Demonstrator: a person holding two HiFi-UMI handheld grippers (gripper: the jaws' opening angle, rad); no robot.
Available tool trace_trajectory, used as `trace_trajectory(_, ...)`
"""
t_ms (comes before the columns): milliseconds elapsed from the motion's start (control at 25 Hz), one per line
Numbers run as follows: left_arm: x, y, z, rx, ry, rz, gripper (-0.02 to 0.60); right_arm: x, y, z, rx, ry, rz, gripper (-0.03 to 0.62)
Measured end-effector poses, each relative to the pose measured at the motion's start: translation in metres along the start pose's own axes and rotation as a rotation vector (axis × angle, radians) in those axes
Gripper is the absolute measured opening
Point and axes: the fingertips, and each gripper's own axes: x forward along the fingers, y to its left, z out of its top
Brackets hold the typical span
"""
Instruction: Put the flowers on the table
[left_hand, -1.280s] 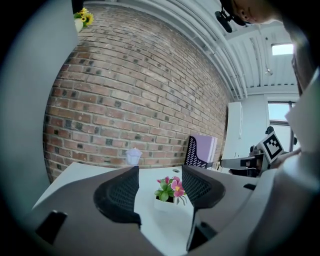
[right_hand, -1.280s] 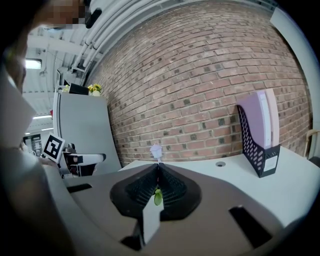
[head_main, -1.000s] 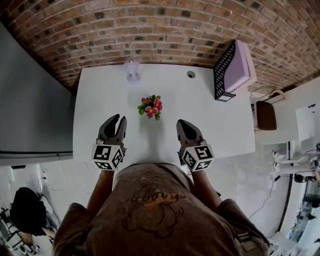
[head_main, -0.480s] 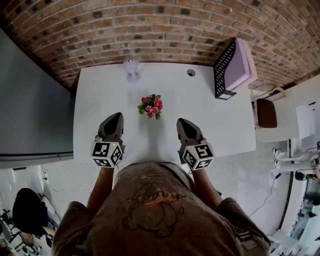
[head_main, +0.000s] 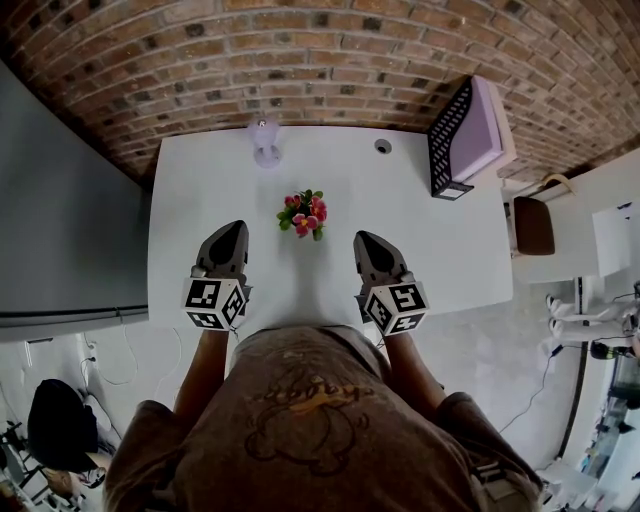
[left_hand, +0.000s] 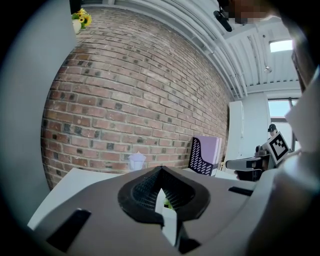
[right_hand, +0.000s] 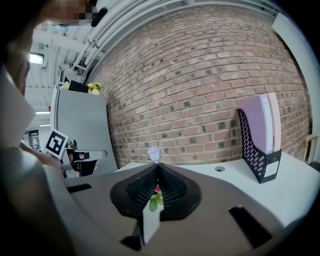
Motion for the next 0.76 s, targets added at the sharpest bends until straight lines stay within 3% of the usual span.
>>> trace_trajectory(760,0.0033,-0.0069,-0.0079,-0.064,0.002,-0.017,0.020,0.0018,-0.0055,0.0024,0.025,-0.011,-0.024,0.003)
